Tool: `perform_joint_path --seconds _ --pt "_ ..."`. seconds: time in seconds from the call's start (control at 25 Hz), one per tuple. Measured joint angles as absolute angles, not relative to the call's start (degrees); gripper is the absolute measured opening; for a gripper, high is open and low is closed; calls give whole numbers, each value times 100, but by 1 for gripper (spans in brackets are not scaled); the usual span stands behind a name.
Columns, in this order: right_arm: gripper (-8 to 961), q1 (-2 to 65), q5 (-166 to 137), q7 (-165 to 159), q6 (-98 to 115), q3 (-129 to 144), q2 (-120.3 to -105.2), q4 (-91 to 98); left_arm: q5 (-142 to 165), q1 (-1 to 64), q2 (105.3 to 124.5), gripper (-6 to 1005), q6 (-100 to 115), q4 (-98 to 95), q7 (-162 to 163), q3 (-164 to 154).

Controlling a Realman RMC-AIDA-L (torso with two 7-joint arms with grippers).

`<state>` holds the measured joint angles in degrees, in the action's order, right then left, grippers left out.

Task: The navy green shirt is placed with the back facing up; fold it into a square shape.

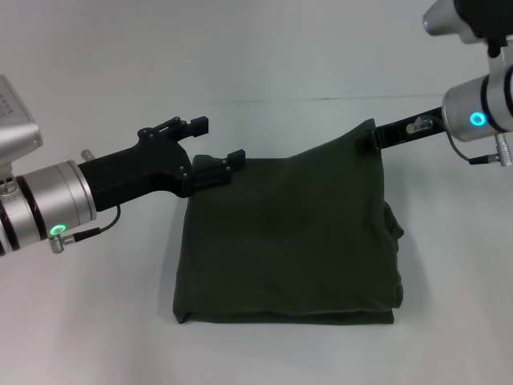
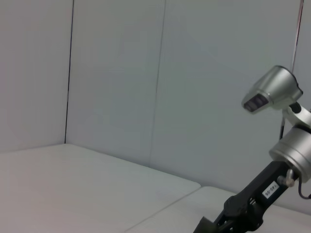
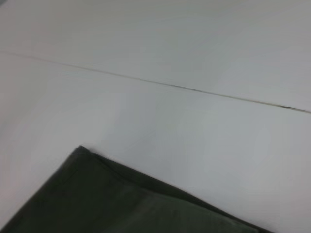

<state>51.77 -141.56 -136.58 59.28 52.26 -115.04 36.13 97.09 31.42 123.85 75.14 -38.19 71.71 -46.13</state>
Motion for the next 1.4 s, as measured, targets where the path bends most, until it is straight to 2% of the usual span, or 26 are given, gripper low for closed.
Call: perform_joint_path --seconds 0.28,0.4,0.52,0.76,0.84,0.96,1.4 --pt "100 5114 -14197 -13397 5195 5395 -11621 3705 9560 3128 12374 887 7524 -3699 7019 -4561" --pt "111 4953 -13741 -12818 5037 5310 -11716 4097 9559 3106 12350 887 7596 -3702 7026 -4459" --pt "354 4561 -12682 -11754 5236 5273 -11824 4510 9555 3096 12266 887 7760 -3691 7064 -4236" --pt "613 3707 -10819 -9425 6566 5264 -11867 4448 9575 3036 11959 887 8355 -3660 7194 -3821" --pt "690 3497 -10475 -8617 6912 5264 -11842 4189 9612 3019 11867 887 8509 -3642 7217 -3692" --pt "806 3375 -10309 -7769 7281 5277 -11769 3759 9614 2964 11842 888 8579 -3629 7155 -3572" --pt "818 3465 -11498 -6978 7451 5398 -11743 3412 9559 3000 11902 887 8495 -3374 6619 -3252"
